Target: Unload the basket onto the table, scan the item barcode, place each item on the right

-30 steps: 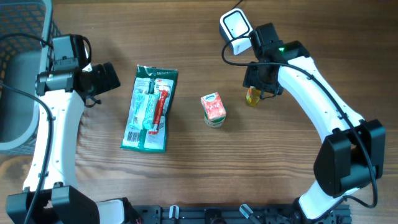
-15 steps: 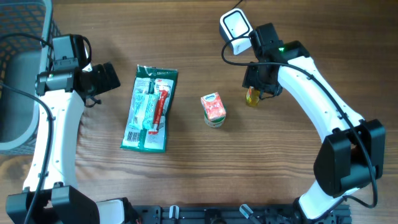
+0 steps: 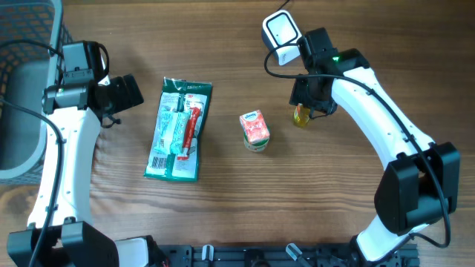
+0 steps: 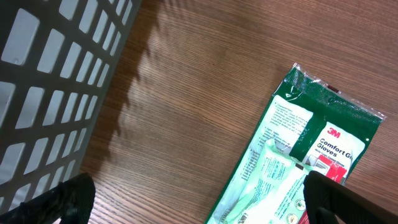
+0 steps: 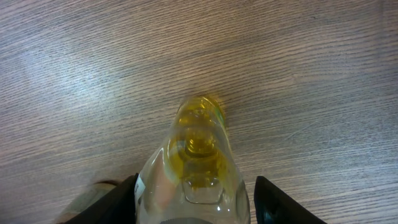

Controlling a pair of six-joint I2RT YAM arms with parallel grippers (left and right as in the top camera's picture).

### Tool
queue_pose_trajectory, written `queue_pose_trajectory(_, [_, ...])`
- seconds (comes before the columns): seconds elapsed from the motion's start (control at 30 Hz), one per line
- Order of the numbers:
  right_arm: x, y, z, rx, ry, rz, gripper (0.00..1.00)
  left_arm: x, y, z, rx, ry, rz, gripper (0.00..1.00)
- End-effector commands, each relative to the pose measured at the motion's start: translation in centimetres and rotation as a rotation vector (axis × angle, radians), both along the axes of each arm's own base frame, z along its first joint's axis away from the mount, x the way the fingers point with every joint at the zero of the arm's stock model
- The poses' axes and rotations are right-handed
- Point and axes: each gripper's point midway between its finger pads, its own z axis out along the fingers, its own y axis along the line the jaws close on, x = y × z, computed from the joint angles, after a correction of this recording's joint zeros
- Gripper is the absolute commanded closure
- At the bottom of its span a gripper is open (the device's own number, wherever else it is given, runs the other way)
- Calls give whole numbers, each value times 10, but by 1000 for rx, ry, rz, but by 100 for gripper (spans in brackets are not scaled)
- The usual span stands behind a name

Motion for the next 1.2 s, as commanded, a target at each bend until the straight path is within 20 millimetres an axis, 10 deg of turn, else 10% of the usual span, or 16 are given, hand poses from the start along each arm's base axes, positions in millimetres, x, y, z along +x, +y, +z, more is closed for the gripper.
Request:
queue_pose_trajectory(0.0, [-3,2,-11,-3,34,4,42,0,3,0,4,-1,16,0])
queue_pose_trajectory(0.33, [-2,2,-12,-1,32,5,44,0,3,-1,4,0,16,0])
queue_pose_trajectory(0.6, [-3,0,-4,9,39,45,68,0,3,0,4,-1,16,0])
queue_pose_trajectory(1.03, [-47,27,154,809,-201,445,77,0,3,-1,4,0,16,0])
queue_pose_trajectory(1.17, [-66,35,172,950,-197,514,78,0,3,-1,4,0,16,0])
